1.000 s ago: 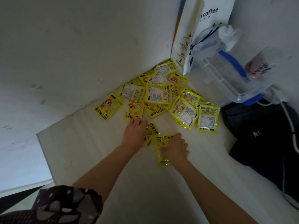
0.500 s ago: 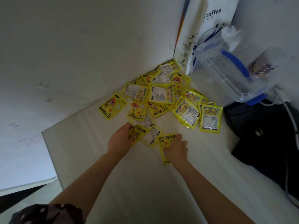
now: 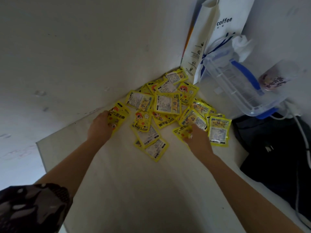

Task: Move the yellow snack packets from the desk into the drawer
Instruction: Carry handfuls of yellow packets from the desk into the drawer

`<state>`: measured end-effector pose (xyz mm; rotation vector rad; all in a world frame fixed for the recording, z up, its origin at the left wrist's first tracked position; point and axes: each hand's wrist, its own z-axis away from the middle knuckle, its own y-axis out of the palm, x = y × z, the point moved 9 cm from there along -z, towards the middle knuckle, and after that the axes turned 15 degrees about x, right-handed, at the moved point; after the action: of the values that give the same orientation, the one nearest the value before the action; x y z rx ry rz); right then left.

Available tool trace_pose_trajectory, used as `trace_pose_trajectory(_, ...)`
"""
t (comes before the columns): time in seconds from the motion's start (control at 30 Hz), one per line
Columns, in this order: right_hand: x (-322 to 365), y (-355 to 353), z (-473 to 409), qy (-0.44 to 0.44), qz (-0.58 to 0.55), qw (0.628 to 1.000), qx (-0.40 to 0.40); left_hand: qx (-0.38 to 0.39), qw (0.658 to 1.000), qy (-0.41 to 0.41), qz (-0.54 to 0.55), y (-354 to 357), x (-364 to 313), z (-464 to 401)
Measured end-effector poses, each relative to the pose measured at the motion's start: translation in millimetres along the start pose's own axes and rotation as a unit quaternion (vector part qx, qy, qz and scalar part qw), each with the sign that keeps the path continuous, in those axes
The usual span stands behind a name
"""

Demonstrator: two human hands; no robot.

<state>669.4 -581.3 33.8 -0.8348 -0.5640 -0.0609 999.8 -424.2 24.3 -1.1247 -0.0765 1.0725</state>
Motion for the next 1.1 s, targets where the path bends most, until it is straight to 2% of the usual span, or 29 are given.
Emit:
trace_pose_trajectory(0.1, -3.7, -26.3, -19.0, -0.004, 0.019, 0.999, -0.026, 0.009, 1.000, 0.000, -0.010, -6.7, -1.1, -18.4)
trace_pose_trajectory(0.23, -15.3, -39.2, -41.2, 0.028, 0.085, 0.996, -0.019, 0.028, 0.999, -0.013, 0.019, -10.5, 2.7, -36.8)
trace_pose_trajectory(0.53, -14.9, -38.9, -48.9, 0.027, 0.187, 0.982, -0.020, 0.021, 0.996, -0.007, -0.090, -9.6, 4.9, -60.5)
trace_pose_trajectory(0.77, -8.2, -37.7, -35.7, 0.023, 0.213, 0.974, -0.073, 0.033, 0.997, -0.022, -0.062, -3.4, 3.2, -51.2)
trace_pose_trajectory(0.93, -3.2, -30.8, -29.1, -0.005, 0.226, 0.971, -0.075, 0.018, 0.999, -0.034, 0.004, 3.7, 7.5, -37.9)
trace_pose_trajectory(1.1, 0.6, -25.3, -15.6, -0.028, 0.220, 0.972, -0.076, 0.007, 0.994, -0.095, 0.056, 8.6, 20.4, -21.6)
